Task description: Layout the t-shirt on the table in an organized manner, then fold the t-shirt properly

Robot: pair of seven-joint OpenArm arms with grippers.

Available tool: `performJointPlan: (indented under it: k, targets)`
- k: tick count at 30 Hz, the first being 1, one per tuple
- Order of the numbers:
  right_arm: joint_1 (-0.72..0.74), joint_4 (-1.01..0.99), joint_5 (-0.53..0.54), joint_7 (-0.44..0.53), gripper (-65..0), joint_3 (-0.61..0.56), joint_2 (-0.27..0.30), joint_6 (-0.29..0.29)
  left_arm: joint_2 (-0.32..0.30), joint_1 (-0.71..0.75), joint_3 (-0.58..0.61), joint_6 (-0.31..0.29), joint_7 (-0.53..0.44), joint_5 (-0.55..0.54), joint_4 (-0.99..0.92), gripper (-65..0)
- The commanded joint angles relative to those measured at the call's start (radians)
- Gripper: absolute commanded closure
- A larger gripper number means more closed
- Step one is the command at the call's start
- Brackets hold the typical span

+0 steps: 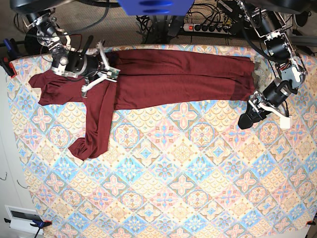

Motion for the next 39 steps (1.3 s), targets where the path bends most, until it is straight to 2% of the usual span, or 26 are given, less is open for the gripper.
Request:
performJointPlan:
  k: [1, 4, 6, 10, 13, 16, 22, 26, 30, 36, 39]
  targets:
    - [0.024, 0.013, 0.009, 0.018, -0.3, -0.014, 0.018, -0.001, -0.015, -0.012, -0.003, -0.006, -0.011, -0.024, 0.016, -40.0]
    - [0.07, 0.013, 0.009, 0.018, -1.0, -0.039, 0.021, -0.001, -0.015, -0.013, 0.038, -0.006, -0.011, -0.024, 0.017, -40.4]
    - [0.094, 0.011, 0.011, 0.018, -4.5, -0.031, 0.021, -0.001, -0.015, -0.018, 0.084, -0.006, -0.015, -0.024, 0.022, -40.4]
    - [0.093, 0.011, 0.011, 0.016, -12.6, 0.079, 0.018, -0.001, -0.014, -0.061, 0.152, -0.006, -0.011, -0.024, 0.022, -40.4]
    - [0.061, 0.01, 0.011, 0.003, -17.9, 0.175, 0.017, -0.001, 0.025, -0.093, 0.181, -0.006, -0.01, -0.013, 0.017, -40.4]
    - [0.061, 0.011, 0.011, -0.036, -19.6, 0.222, 0.017, -0.001, 0.052, -0.122, 0.216, -0.006, -0.013, 0.042, 0.017, -40.4]
    - [0.065, 0.01, 0.011, -0.037, -19.7, 0.31, 0.006, -0.001, 0.2, -0.2, 0.282, -0.006, -0.016, 0.179, 0.011, -40.4]
    - [0.07, 0.005, 0.011, -0.047, -19.7, 0.448, -0.074, -0.001, 0.295, -0.251, 0.331, -0.006, -0.016, 0.252, -0.046, -40.4]
    - [0.071, -0.025, 0.008, -0.05, -19.7, 0.534, -0.128, -0.001, 0.355, -0.262, 0.371, -0.006, -0.018, 0.314, -0.049, -40.4]
    - [0.352, -0.207, 0.005, -0.136, -19.7, 0.541, -0.273, -0.001, 0.362, -0.246, 0.371, -0.006, -0.018, 0.331, -0.049, -40.4]
    - [0.426, -0.354, 0.005, -0.137, -19.8, 0.541, -0.293, -0.001, 0.355, -0.213, 0.365, -0.007, -0.018, 0.326, -0.033, -40.3]
